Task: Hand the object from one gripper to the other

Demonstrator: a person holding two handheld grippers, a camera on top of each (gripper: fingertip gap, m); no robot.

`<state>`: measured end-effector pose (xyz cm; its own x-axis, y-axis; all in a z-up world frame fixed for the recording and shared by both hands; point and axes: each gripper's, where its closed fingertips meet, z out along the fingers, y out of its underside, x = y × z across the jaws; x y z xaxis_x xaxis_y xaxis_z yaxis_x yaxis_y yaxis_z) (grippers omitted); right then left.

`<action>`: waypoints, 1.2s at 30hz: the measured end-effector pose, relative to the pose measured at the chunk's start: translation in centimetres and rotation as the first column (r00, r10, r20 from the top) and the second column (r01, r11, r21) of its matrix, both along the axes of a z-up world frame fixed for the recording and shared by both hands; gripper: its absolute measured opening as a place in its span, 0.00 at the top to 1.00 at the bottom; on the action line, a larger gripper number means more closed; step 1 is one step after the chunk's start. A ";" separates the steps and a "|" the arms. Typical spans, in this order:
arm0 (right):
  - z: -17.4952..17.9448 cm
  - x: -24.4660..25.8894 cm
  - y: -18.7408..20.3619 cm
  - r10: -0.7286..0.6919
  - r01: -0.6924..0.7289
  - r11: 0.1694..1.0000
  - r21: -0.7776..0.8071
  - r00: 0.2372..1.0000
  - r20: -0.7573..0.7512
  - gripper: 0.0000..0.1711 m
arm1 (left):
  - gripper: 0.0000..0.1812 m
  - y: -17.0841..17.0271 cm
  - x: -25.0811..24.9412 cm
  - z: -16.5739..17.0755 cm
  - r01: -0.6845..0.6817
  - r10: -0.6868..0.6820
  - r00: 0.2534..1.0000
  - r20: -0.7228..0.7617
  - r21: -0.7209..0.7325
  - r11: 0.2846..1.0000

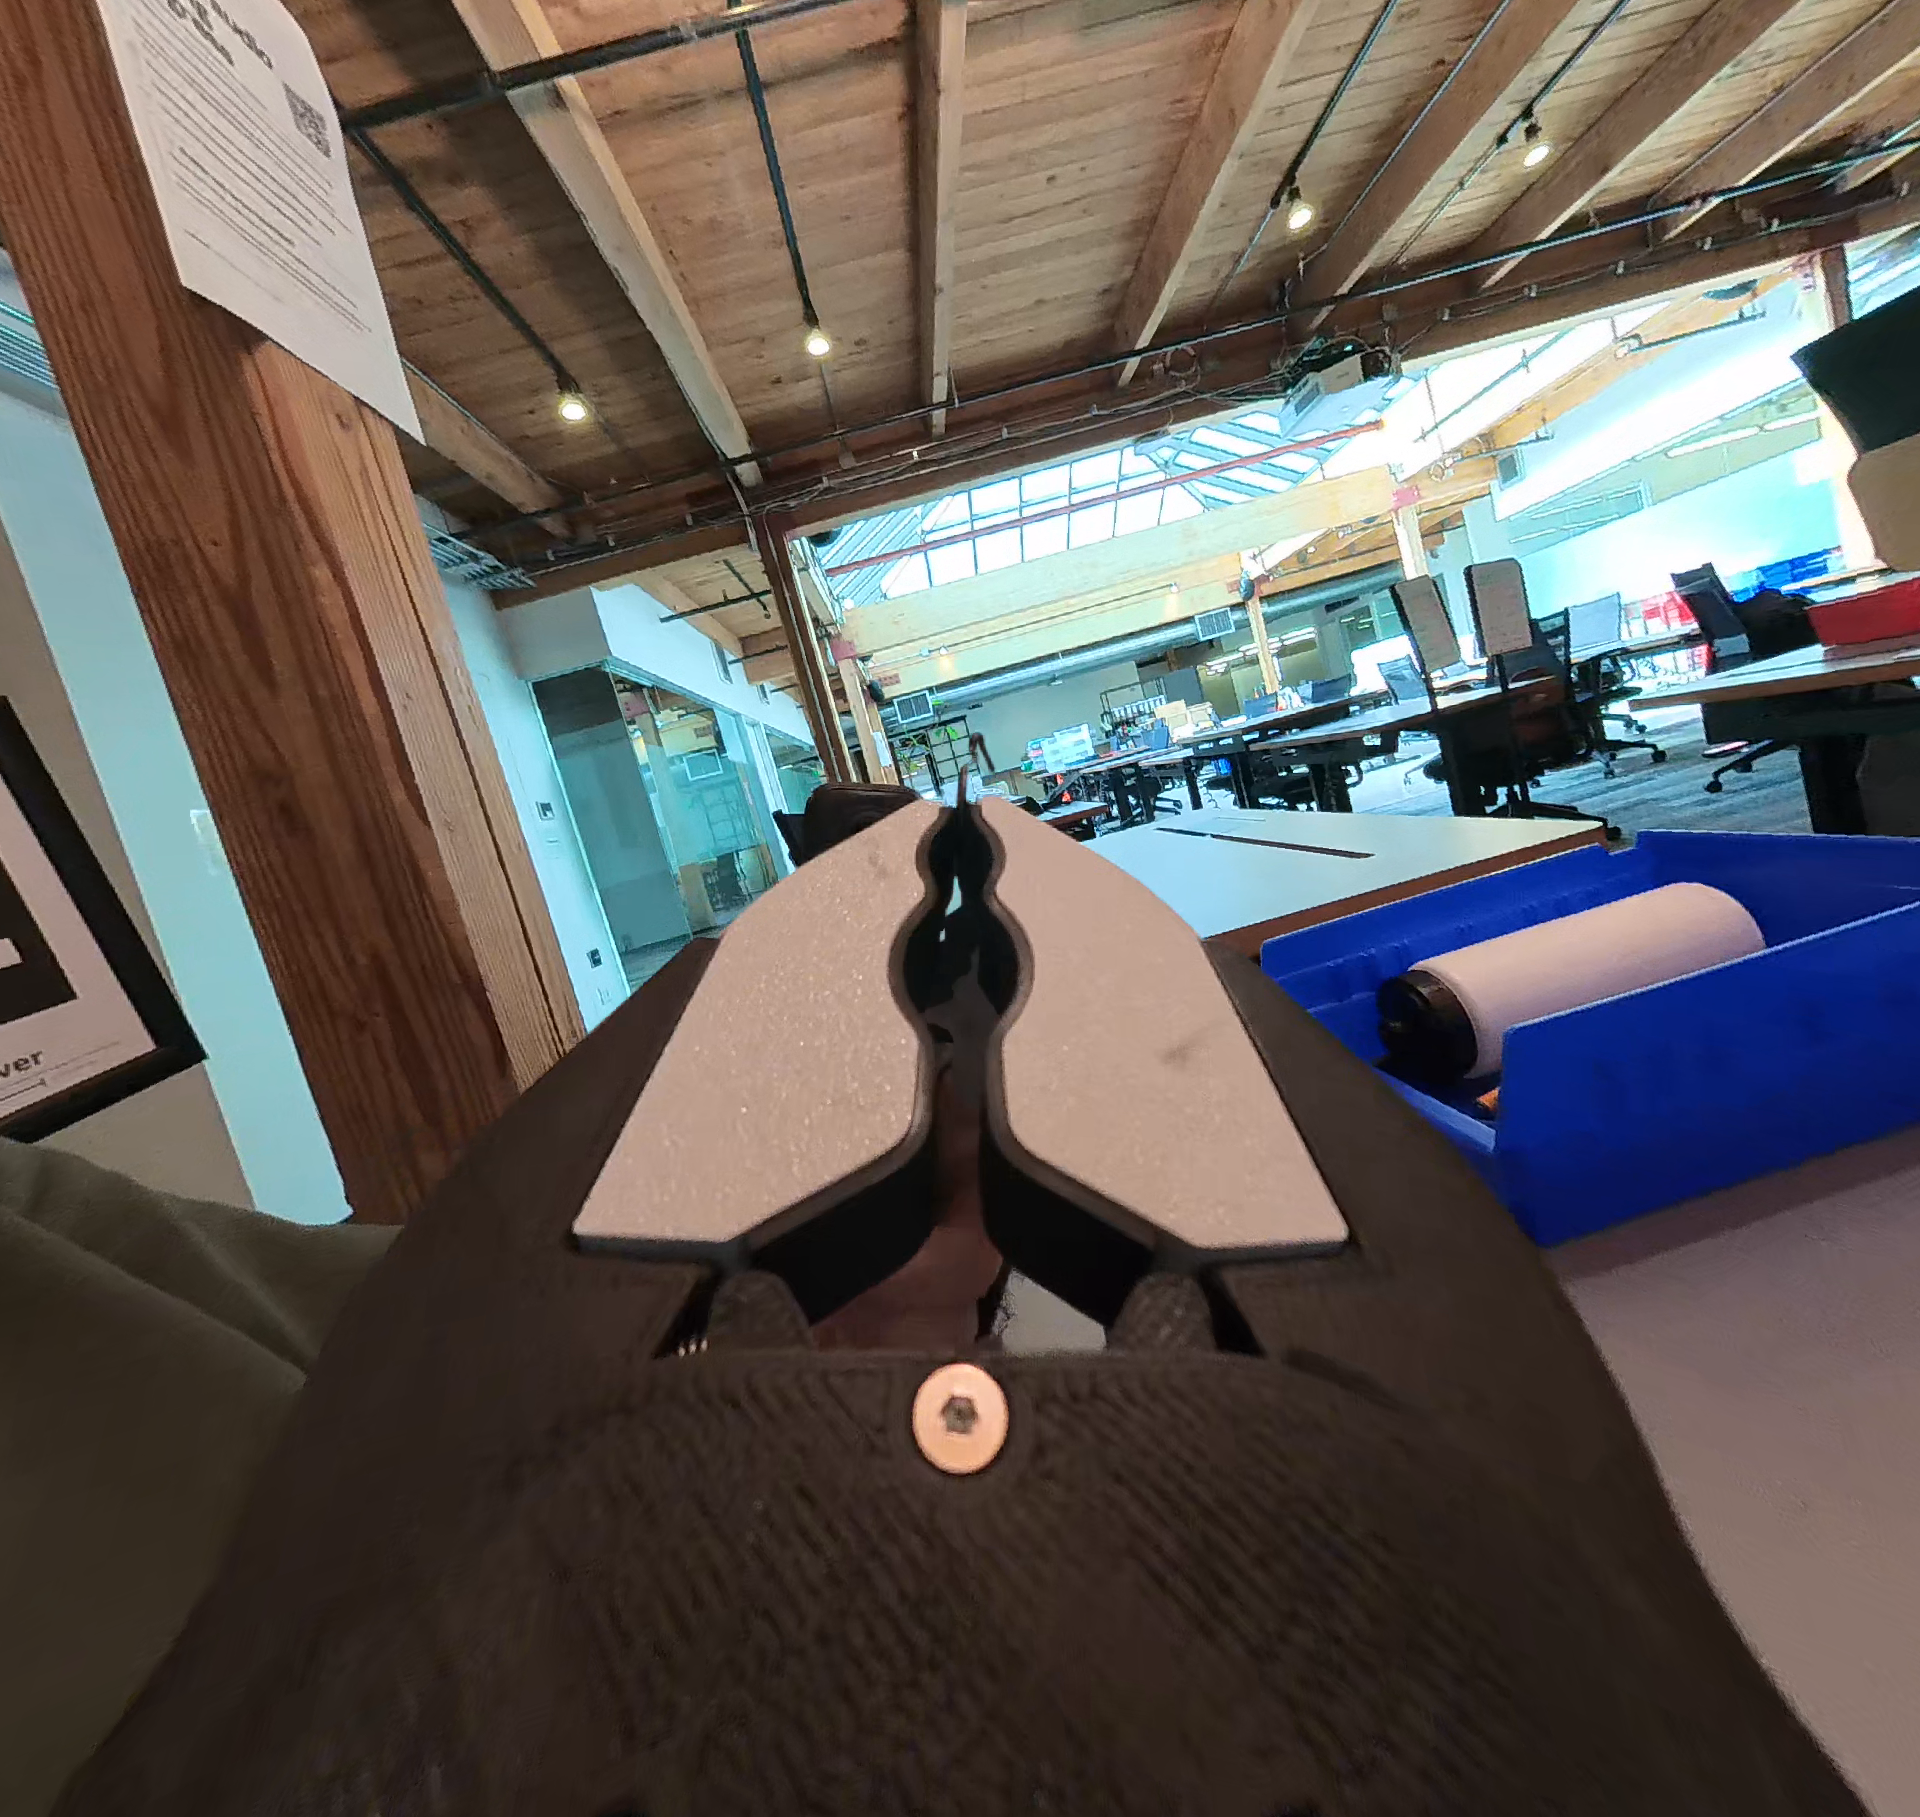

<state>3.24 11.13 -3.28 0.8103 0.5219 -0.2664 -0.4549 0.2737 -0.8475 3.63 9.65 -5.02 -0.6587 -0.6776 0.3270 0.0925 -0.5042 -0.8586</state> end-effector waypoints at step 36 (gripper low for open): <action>-1.7 2.4 0.7 -0.473 0.585 0.808 0.065 0.580 0.663 1.00 | 0.86 3.6 0.4 -1.3 -0.218 0.227 0.974 0.022 0.382 0.898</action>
